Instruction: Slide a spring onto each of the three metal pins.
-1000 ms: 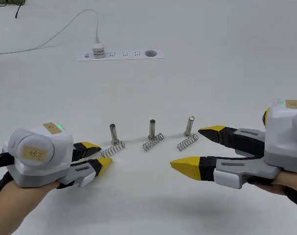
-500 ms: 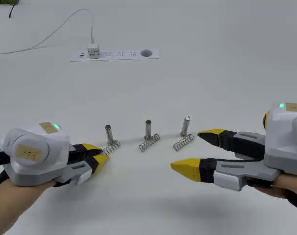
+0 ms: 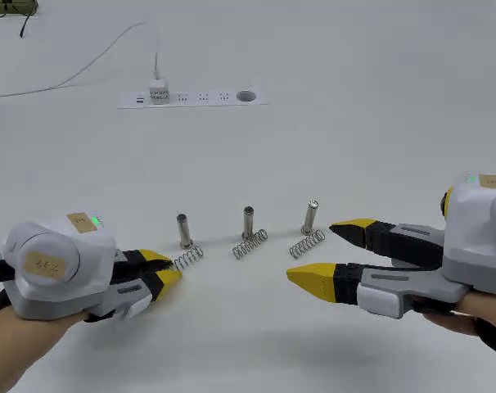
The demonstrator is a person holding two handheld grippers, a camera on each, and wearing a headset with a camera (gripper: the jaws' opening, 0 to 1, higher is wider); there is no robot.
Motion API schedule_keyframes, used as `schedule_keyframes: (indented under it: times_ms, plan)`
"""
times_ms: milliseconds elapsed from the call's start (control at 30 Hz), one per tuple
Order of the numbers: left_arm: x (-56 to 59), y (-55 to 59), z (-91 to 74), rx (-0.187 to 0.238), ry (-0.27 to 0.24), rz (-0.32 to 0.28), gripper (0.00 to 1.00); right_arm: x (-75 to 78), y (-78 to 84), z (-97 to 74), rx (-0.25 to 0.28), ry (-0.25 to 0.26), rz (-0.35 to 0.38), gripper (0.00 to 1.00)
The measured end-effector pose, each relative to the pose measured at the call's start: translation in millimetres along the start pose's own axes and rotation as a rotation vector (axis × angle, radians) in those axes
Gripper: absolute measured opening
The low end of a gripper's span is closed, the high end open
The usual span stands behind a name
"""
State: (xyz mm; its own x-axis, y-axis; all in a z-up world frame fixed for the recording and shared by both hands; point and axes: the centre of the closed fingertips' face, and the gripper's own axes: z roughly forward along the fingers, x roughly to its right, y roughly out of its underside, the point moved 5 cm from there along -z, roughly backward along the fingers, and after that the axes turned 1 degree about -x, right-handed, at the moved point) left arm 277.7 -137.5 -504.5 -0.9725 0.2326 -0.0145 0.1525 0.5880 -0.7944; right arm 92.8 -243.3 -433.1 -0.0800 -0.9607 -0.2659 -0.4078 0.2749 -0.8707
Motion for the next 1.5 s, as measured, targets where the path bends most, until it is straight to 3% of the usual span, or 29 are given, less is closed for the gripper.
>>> schedule_keyframes:
  times_ms: [233, 367, 500, 967, 1133, 1367, 1500]
  plan:
    - [9.8, -5.1, -8.9, 0.065, -0.015, -0.031, 0.10, -3.4, -5.6, 2.6, 0.010, 0.002, 0.018, 0.56]
    - [16.7, -7.9, -13.6, 0.117, -0.019, -0.084, 0.10, -8.0, -8.5, 5.9, 0.020, -0.017, 0.028, 0.55]
    - [19.4, -9.4, -17.0, 0.139, -0.022, -0.101, 0.10, -12.8, -12.3, 10.0, 0.036, -0.042, 0.057, 0.54]
    - [39.7, -36.7, -35.8, 0.299, 0.005, -0.194, 0.10, -31.7, -24.4, 32.4, 0.065, -0.121, 0.108, 0.49]
    - [45.3, -44.8, -40.7, 0.353, 0.020, -0.229, 0.10, -39.0, -29.0, 37.9, 0.094, -0.141, 0.158, 0.46]
    - [56.2, -51.3, -47.4, 0.398, 0.044, -0.238, 0.10, -47.2, -30.8, 44.3, 0.109, -0.169, 0.208, 0.42]
    - [61.1, -53.8, -50.4, 0.403, 0.050, -0.215, 0.10, -51.8, -31.2, 46.5, 0.113, -0.190, 0.234, 0.37]
